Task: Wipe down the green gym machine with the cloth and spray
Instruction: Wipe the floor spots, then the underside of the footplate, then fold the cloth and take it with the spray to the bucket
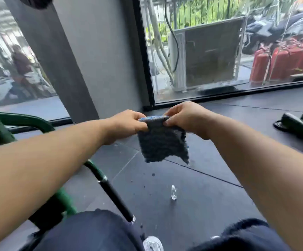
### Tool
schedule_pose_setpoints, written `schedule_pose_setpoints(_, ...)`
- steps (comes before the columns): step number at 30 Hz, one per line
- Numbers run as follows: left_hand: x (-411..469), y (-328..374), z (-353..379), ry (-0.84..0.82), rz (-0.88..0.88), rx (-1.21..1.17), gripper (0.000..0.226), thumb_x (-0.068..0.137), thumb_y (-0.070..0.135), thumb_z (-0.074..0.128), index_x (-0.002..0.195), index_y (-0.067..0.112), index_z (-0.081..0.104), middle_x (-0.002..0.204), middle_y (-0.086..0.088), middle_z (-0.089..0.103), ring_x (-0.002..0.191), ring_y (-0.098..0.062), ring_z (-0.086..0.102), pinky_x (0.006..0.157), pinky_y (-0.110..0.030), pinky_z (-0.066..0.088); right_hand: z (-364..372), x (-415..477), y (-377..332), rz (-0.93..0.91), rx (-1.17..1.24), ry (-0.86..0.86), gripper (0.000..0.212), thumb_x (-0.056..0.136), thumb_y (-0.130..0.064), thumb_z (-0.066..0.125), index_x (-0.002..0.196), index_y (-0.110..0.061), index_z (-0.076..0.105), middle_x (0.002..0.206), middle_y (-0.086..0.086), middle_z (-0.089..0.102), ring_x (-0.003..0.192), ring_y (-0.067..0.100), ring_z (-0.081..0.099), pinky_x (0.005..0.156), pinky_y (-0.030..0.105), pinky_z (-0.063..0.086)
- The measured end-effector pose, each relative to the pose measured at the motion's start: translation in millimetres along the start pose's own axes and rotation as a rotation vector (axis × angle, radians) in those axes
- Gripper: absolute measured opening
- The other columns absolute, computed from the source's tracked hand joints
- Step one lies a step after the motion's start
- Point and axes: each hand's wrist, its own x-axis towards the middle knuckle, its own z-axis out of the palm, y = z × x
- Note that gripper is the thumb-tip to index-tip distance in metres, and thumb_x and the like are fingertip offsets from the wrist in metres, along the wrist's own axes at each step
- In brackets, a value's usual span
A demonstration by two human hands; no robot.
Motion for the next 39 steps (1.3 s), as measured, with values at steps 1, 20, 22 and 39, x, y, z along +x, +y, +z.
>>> schedule_pose_setpoints(1,33,-18,29,-0.032,-0.04,-0.059,0.024,0.083,0.026,0.058,0.1,0.012,0.066,0.085,0.0,0.064,0.079,-0.012,0.056,0.076,-0.027,0.046,5,17,34,0.066,0.007,-0.014,0.013,0.083,-0.005,0.067,0.089,-0.013,0.075,0.075,0.003,0.065,0.069,0.015,0.058,0.079,0.033,0.057)
schedule_pose_setpoints(20,281,-223,215,-0.187,-0.421,0.146,0.036,0.085,0.02,0.054,0.117,0.026,0.041,0.09,-0.005,0.054,0.07,-0.02,0.052,0.051,-0.027,0.04,184,179,407,0.455,-0.525,-0.881,0.081,0.087,-0.023,0.071,0.153,-0.019,0.024,0.143,0.002,0.051,0.127,0.018,0.05,0.089,0.015,0.036)
schedule_pose_setpoints(22,289,-238,217,-0.197,-0.421,0.073,0.045,0.085,0.014,0.056,0.122,0.036,0.042,0.082,-0.001,0.051,0.062,-0.017,0.049,0.045,-0.023,0.036,192,185,424,0.422,-0.541,-0.887,0.055,0.095,-0.019,0.057,0.146,-0.017,0.038,0.131,0.003,0.061,0.111,0.018,0.057,0.073,0.012,0.034)
schedule_pose_setpoints(39,344,-39,145,-0.175,-0.481,-0.526,0.043,0.084,-0.002,0.056,0.101,0.035,0.069,0.098,0.0,0.064,0.078,-0.017,0.053,0.076,-0.029,0.044,-62,219,282,0.869,0.605,0.13,0.025,0.076,-0.039,0.053,0.081,-0.018,0.04,0.068,0.006,0.051,0.058,0.017,0.047,0.061,0.029,0.041)
